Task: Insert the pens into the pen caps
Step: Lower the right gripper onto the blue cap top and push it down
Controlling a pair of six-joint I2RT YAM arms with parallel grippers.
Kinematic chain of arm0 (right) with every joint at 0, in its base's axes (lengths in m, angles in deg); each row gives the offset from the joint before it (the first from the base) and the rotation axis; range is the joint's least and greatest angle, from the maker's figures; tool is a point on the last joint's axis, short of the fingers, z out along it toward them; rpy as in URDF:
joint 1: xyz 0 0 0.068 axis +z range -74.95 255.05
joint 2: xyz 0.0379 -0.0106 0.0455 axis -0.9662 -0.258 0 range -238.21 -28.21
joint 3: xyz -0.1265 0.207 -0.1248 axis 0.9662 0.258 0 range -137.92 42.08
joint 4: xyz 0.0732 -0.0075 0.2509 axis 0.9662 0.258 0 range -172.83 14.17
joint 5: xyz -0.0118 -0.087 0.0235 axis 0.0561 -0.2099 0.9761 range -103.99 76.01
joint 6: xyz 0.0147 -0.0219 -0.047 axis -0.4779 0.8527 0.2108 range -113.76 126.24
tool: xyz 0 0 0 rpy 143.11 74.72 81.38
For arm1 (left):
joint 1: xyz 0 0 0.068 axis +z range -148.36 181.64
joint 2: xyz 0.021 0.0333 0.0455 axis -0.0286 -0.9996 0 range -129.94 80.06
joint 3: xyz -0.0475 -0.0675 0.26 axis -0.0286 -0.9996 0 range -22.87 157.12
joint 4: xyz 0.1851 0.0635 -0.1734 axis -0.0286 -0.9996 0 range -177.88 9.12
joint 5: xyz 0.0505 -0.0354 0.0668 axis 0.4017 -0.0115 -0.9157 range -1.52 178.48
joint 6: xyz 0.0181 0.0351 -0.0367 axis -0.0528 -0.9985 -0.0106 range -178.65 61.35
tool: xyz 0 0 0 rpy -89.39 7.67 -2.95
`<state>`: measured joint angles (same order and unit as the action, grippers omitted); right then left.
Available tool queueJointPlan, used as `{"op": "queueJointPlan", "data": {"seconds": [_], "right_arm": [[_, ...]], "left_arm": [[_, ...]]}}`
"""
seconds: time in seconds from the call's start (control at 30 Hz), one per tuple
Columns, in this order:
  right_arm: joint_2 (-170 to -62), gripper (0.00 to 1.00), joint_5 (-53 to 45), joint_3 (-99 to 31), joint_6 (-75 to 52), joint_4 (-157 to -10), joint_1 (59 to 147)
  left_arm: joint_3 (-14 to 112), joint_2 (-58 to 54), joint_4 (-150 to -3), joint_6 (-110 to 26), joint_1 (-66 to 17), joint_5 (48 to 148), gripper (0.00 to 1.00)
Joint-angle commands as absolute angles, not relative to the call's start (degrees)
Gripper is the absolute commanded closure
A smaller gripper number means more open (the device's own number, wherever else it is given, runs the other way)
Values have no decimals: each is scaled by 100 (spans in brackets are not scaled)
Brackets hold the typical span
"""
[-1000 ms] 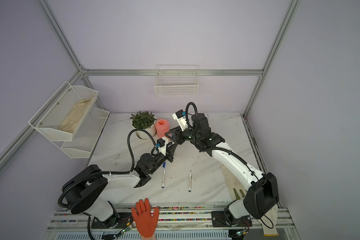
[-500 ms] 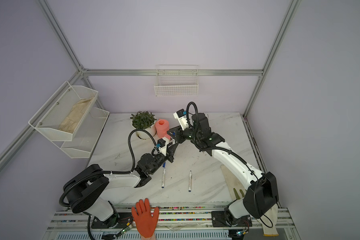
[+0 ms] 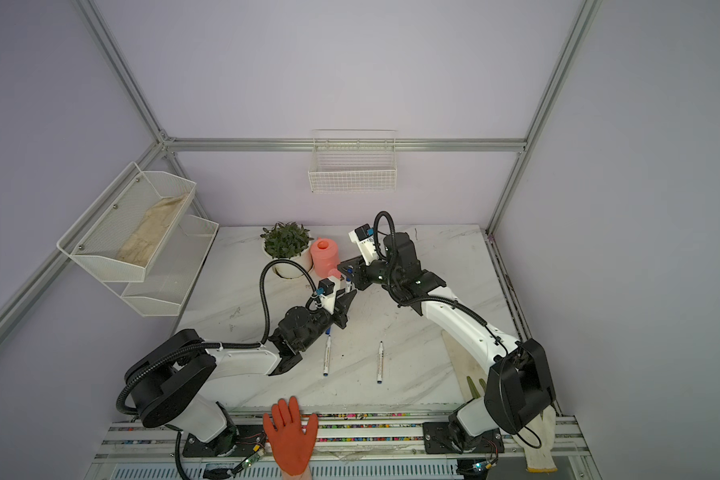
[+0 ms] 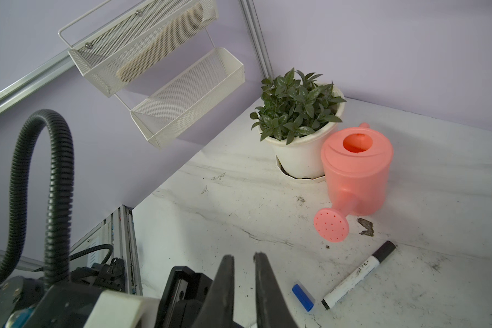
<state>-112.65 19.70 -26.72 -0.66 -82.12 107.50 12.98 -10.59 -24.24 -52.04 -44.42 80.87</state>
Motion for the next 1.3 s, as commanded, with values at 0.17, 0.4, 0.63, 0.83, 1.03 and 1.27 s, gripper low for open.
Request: {"op": "queueJointPlan", "data": {"seconds": [0.17, 0.4, 0.63, 0.83, 1.03, 1.27], "right_arm": [[-11634, 100, 1730, -2098, 145, -6587, 11077], [-11939, 100, 2519, -2160, -473, -6545, 10207], [-12105, 100, 2817, -2341, -67, -5988, 10319], [-12342, 100, 2455, -2342, 180, -5629, 10801], [-12527, 100, 2467, -2471, 255, -5497, 10803], [-12640, 100, 2299, -2458, 208, -5541, 10801]], "left_arm": [[2171, -286, -661, -4863, -3757, 8153, 100], [2352, 196, -848, -5332, -3661, 8362, 100], [2313, 195, -710, -4921, -3557, 8414, 100], [2698, -244, -690, -4986, -3457, 8215, 100], [3416, -642, -519, -4966, -3402, 8419, 100], [4012, -860, -297, -4799, -3316, 8472, 100]]}}
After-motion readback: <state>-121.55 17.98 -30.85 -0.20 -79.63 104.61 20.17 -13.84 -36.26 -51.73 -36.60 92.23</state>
